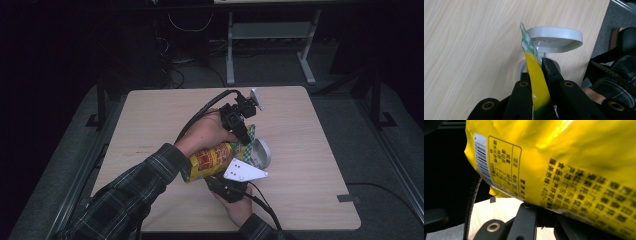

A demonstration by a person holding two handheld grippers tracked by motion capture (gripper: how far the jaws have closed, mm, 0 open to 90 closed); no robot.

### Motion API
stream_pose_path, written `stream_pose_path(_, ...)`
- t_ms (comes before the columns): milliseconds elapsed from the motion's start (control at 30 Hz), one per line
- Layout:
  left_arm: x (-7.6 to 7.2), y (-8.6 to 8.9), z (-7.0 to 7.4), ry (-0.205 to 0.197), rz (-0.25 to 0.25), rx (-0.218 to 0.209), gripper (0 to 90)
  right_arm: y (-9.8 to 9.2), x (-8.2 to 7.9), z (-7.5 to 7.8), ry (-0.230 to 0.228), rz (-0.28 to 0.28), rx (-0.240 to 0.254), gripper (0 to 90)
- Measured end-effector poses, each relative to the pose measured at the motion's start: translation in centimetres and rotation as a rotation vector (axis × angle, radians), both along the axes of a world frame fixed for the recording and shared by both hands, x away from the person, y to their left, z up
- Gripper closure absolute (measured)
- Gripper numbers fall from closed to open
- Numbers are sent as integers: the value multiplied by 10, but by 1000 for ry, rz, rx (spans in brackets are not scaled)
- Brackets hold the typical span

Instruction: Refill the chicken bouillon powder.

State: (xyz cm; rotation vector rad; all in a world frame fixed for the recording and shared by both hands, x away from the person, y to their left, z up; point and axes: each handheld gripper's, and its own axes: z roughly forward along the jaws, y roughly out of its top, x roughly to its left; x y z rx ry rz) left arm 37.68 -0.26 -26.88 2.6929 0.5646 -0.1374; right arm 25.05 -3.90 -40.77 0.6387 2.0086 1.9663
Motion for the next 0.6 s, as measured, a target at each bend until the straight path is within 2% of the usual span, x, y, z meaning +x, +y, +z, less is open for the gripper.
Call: stream_pose_path(600,1,-1,-1,-1,1,7,849,0,1,0,5,2,7,900)
